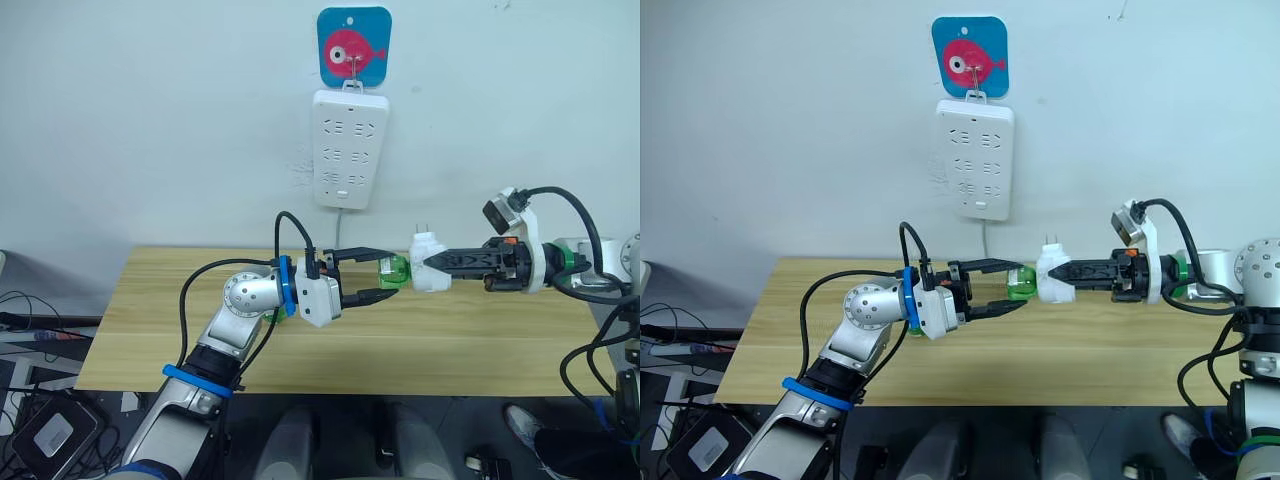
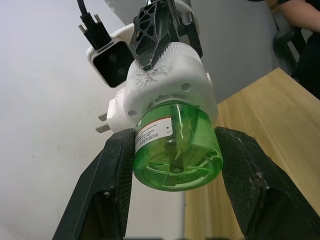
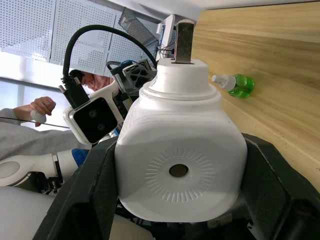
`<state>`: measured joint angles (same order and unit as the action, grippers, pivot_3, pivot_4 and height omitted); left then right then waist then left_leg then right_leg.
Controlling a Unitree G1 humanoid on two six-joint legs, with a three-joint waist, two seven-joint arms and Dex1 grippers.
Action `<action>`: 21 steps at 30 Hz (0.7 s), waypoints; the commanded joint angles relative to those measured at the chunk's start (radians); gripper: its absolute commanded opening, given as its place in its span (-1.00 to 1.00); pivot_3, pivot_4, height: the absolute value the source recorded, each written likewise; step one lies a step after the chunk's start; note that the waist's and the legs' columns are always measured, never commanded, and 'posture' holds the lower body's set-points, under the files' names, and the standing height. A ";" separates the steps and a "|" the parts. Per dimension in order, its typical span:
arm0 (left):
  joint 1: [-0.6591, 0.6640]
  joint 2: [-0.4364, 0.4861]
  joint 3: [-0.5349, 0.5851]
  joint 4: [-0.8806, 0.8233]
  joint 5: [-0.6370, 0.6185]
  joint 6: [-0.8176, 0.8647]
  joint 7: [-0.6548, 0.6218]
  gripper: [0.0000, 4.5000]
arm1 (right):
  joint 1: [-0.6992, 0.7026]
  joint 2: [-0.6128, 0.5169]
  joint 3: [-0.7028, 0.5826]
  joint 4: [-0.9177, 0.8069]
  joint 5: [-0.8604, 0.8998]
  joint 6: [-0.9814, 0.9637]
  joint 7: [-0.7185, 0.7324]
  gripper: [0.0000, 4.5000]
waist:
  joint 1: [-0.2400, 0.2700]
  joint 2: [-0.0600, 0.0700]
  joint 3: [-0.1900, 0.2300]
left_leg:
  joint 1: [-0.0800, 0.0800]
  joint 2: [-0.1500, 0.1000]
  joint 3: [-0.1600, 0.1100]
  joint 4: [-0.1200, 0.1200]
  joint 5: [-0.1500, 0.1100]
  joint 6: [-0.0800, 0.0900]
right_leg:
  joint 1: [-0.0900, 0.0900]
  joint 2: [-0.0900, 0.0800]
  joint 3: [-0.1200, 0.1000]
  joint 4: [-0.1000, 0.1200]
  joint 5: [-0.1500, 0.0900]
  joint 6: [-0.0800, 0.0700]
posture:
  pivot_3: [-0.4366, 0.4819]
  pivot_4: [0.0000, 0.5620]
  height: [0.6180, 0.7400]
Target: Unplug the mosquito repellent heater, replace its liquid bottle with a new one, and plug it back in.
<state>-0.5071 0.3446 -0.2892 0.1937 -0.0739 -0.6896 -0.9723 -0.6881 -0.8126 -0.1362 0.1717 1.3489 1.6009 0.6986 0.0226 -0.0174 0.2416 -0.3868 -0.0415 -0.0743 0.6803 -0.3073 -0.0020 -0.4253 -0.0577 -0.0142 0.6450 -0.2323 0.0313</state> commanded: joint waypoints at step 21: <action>-0.124 0.101 0.235 -0.249 -0.991 1.658 0.089 -0.02 | 0.016 -0.045 0.017 -0.140 0.009 0.014 0.120 0.32 | -0.027 -0.002 0.005 | 0.000 0.000 -0.004 0.000 0.002 -0.004 | 0.000 0.002 -0.002 0.001 -0.001 0.001 | -0.02 -0.06 1.00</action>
<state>-0.6333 0.4370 -0.0809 -0.0042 -1.1088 1.0343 -0.8597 -0.6678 -0.8397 -0.0923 0.0483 1.3465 1.6063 0.7995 -0.0042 -0.0193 0.2470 -0.3867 -0.0411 -0.0780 0.6801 -0.3050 -0.0062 -0.4252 -0.0553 -0.0159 0.6457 -0.2329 0.0320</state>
